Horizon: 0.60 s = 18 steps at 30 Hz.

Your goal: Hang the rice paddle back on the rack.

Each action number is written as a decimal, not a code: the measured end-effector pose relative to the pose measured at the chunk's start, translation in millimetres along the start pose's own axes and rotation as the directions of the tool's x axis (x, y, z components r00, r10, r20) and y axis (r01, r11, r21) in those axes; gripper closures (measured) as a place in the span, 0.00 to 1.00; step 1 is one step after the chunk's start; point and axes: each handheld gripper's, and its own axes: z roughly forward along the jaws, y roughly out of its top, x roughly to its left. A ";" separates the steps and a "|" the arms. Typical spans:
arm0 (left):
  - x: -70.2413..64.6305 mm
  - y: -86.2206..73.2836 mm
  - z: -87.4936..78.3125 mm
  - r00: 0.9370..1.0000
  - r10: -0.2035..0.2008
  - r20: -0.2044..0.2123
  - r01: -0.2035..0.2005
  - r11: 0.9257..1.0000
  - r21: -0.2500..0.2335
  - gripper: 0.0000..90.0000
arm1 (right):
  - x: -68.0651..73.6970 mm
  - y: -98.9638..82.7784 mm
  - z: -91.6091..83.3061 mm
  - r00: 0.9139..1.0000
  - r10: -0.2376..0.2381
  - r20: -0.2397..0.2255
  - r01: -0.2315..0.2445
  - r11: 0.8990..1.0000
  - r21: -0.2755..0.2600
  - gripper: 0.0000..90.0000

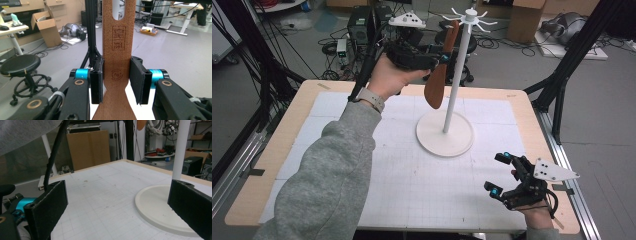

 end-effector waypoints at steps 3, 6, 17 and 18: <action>-0.7 -1.5 -1.3 1.000 -0.017 0.009 0.018 1.000 -0.014 0.65 | 0.3 0.5 0.2 1.000 -0.003 0.000 0.003 1.000 0.003 0.02; -0.2 -4.7 -6.2 1.000 0.002 0.021 -0.001 1.000 -0.028 0.59 | 1.6 1.1 0.8 1.000 0.000 -0.001 0.000 1.000 0.012 0.02; 5.4 -25.9 -33.0 0.991 0.050 0.121 -0.044 0.998 -0.048 0.38 | 2.9 0.3 2.5 1.000 -0.007 0.000 0.007 1.000 0.023 0.02; 5.6 -28.1 -35.8 0.990 0.048 0.129 -0.041 0.997 -0.058 0.36 | 3.3 0.5 2.7 1.000 -0.006 0.000 0.006 1.000 0.025 0.02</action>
